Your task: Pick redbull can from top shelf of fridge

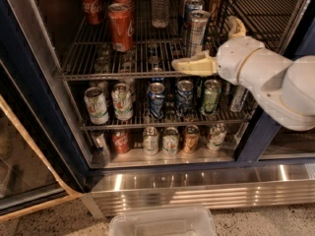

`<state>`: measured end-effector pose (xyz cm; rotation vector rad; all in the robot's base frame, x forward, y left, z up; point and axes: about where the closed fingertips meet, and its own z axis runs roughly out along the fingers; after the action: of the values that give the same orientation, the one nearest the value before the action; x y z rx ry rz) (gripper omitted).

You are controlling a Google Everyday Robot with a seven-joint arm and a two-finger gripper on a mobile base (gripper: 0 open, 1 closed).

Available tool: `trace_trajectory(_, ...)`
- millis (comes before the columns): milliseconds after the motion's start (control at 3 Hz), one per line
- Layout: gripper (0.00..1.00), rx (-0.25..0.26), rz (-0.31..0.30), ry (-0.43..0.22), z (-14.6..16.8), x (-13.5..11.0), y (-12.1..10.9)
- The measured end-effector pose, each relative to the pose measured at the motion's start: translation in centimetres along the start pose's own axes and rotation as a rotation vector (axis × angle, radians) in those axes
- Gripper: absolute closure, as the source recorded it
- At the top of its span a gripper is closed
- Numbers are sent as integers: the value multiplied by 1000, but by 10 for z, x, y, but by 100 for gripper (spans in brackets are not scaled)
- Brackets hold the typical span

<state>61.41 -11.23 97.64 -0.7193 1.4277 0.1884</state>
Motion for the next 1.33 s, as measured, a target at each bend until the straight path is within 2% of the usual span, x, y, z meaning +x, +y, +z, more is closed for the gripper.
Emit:
trace_trajectory(333, 0, 12, 8, -57, 13, -31, 15)
trace_trajectory(667, 0, 8, 5, -71, 18, -34, 19)
trace_trajectory(1000, 0, 44, 1, -82, 18, -33, 18)
trace_trajectory(1333, 0, 107, -3, -93, 16, -32, 12)
